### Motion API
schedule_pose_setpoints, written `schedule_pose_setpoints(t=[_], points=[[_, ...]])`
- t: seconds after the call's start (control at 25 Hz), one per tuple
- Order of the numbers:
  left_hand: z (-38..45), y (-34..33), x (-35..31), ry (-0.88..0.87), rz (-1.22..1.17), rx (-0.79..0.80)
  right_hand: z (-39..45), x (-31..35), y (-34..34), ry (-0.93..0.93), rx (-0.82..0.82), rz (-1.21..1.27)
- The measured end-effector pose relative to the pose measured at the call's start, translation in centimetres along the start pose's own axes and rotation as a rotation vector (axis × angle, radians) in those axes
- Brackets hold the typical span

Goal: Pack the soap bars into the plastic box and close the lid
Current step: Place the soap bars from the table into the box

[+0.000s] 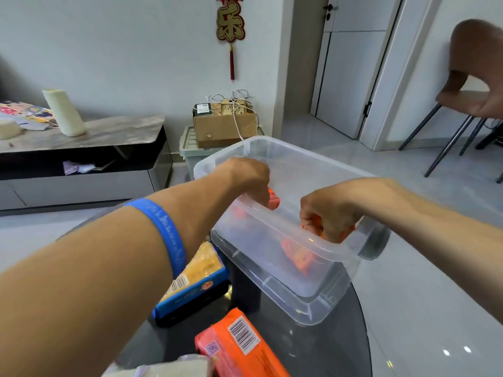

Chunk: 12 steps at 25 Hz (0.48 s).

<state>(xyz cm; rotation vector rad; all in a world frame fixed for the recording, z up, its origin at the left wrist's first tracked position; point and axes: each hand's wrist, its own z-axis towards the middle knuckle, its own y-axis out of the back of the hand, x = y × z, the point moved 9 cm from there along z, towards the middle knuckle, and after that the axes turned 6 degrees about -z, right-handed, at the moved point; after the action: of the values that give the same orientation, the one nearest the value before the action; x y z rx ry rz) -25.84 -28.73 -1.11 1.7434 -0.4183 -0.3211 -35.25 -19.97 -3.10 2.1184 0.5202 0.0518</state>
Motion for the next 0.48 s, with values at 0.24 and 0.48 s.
schedule_pose_setpoints(t=[0.24, 0.48], points=[[2.0, -3.1, 0.2, -0.016, 0.170, 0.215, 0.9, 0.7, -1.4, 0.003, 0.152, -0.064], [1.1, -2.4, 0.8, 0.053, 0.139, 0.194, 0.6, 1.2, -1.3, 0.016, 0.169, 0.029]])
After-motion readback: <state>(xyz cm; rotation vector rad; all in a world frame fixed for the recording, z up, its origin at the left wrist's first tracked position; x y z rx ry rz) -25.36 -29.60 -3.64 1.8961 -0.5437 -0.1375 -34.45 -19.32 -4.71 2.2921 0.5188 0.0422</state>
